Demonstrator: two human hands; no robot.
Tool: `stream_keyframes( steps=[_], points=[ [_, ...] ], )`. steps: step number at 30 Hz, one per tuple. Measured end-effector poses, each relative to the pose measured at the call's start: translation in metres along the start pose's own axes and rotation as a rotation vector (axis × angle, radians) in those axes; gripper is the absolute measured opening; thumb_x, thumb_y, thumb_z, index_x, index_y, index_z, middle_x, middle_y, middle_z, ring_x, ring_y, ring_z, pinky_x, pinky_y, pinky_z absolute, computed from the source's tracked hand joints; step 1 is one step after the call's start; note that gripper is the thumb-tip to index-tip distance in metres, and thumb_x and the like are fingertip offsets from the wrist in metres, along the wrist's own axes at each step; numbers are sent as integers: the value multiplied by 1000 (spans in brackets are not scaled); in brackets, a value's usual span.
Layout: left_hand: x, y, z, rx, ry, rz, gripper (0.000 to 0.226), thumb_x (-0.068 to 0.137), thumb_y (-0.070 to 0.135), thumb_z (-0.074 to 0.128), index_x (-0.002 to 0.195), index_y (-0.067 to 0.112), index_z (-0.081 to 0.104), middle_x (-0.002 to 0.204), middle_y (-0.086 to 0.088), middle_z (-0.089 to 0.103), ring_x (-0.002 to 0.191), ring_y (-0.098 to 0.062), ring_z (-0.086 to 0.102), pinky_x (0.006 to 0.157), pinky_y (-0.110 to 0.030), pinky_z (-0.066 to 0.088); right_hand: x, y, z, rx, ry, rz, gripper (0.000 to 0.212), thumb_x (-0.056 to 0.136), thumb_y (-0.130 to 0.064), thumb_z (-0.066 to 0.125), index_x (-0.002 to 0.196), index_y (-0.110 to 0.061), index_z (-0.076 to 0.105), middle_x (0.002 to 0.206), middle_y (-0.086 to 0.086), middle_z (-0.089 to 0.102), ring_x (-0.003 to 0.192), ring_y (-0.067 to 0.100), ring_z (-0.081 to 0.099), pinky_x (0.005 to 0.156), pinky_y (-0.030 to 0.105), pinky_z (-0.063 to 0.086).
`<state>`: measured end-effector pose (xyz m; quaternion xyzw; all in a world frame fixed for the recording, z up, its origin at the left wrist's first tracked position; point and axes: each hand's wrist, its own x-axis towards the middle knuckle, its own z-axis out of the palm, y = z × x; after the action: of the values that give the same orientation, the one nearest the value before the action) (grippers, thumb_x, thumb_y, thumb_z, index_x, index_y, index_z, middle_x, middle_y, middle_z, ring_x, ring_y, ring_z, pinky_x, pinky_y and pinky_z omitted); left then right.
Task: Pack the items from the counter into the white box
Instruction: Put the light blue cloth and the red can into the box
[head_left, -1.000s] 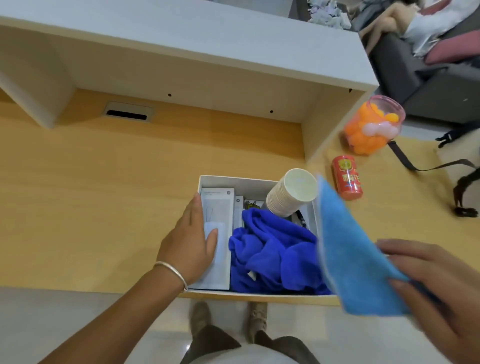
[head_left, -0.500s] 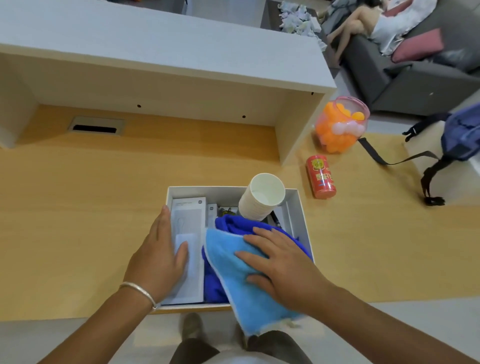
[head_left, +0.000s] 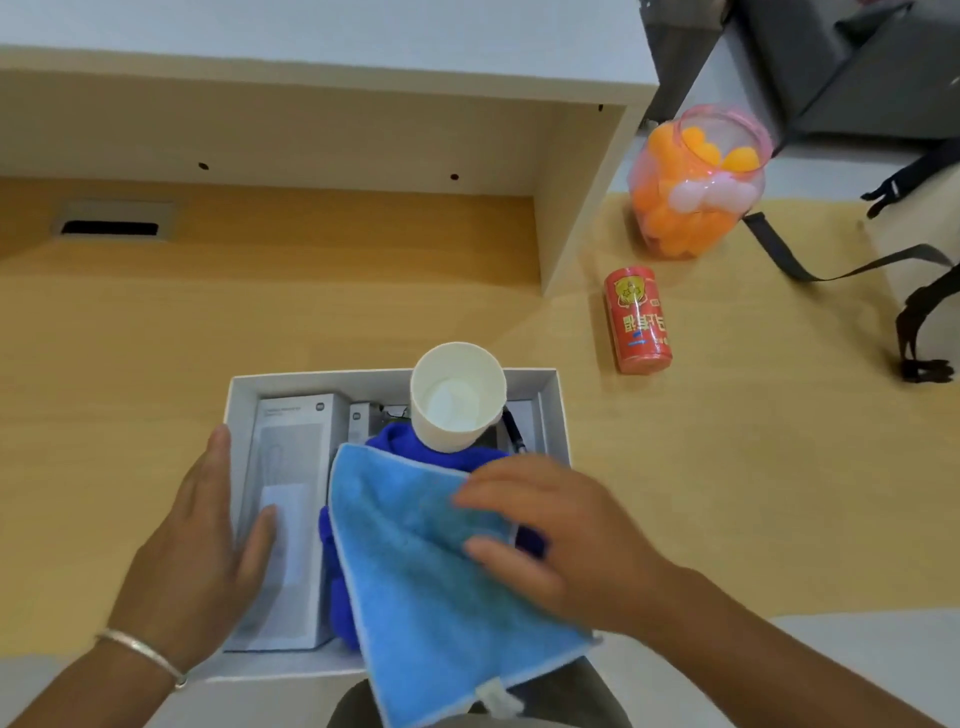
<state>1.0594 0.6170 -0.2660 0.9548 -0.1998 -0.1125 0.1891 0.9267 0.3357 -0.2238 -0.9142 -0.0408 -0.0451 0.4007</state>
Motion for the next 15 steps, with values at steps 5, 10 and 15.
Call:
stream_keyframes(
  steps=[5,10,15],
  points=[
    [0,0,0,12,18,-10,84,83,36,50,151,26,1,151,-16,34,129,-38,44,87,-57,48,10,101,-66,-184,438,435,44,81,-17,74,122,-10,59,111,5,59,97,10,54,86,35,48],
    [-2,2,-1,15,33,-27,85,84,36,52,151,29,0,151,-15,35,128,-38,46,86,-56,49,52,202,-92,-395,290,850,87,82,-46,68,150,-22,20,154,12,22,137,35,29,103,50,37],
    [-1,5,-3,31,22,-32,83,86,26,58,153,15,11,149,-17,38,120,-41,54,78,-50,52,84,232,-81,-400,183,921,87,81,-52,65,149,-26,18,147,17,30,121,44,47,93,50,44]
  ],
)
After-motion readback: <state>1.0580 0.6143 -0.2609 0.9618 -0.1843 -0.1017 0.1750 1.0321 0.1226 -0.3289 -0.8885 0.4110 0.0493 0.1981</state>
